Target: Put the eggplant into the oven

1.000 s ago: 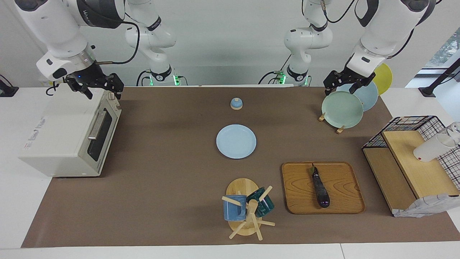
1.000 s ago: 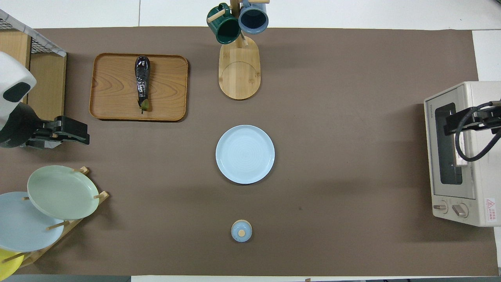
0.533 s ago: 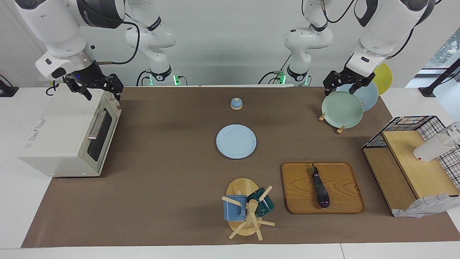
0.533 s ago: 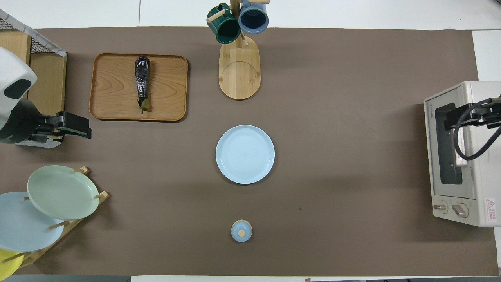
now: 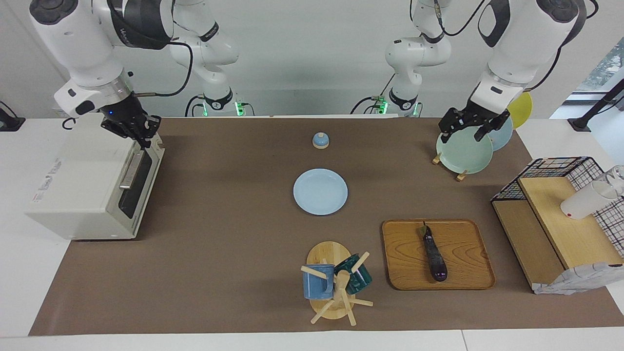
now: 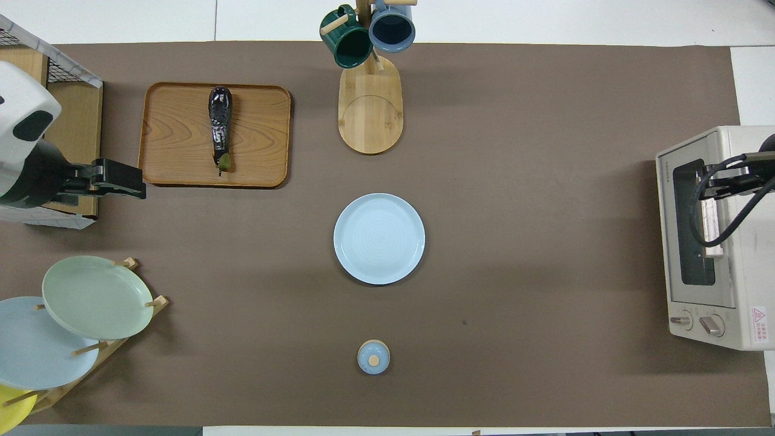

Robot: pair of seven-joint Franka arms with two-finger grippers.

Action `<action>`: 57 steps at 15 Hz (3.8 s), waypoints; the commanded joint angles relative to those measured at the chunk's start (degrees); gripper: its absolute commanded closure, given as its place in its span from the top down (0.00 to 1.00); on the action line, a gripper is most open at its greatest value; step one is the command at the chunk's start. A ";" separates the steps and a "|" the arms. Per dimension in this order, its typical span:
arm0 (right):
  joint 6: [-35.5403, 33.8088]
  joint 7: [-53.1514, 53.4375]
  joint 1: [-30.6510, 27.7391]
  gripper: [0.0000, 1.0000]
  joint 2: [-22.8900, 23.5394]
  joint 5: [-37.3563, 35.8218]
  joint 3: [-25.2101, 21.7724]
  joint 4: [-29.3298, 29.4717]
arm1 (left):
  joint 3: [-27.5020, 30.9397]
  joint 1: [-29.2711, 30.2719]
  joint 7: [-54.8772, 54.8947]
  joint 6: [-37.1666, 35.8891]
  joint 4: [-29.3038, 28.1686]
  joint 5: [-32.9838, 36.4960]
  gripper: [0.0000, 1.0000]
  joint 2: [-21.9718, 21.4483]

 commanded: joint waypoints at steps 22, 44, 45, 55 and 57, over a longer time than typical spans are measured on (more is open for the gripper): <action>16.51 -7.23 -8.44 0.00 -1.80 -2.85 -0.14 -18.19 | -0.57 -2.09 12.80 32.07 9.55 7.52 1.00 36.73; 40.41 0.41 0.70 0.00 5.22 -1.71 0.29 -28.83 | -0.83 -5.50 -0.88 12.32 6.83 1.91 0.00 20.32; 40.86 1.37 0.87 0.00 5.84 -1.62 0.30 -28.83 | -0.83 -7.34 -3.96 11.69 5.60 1.03 0.00 18.56; 41.65 4.89 0.88 0.00 7.78 -0.22 0.56 -30.93 | -0.75 -28.26 -28.59 32.92 -14.87 -0.74 0.00 10.89; 44.62 5.07 0.96 0.00 8.13 -0.04 0.56 -32.52 | -0.75 -31.08 -29.74 36.80 -16.47 -0.74 0.00 13.08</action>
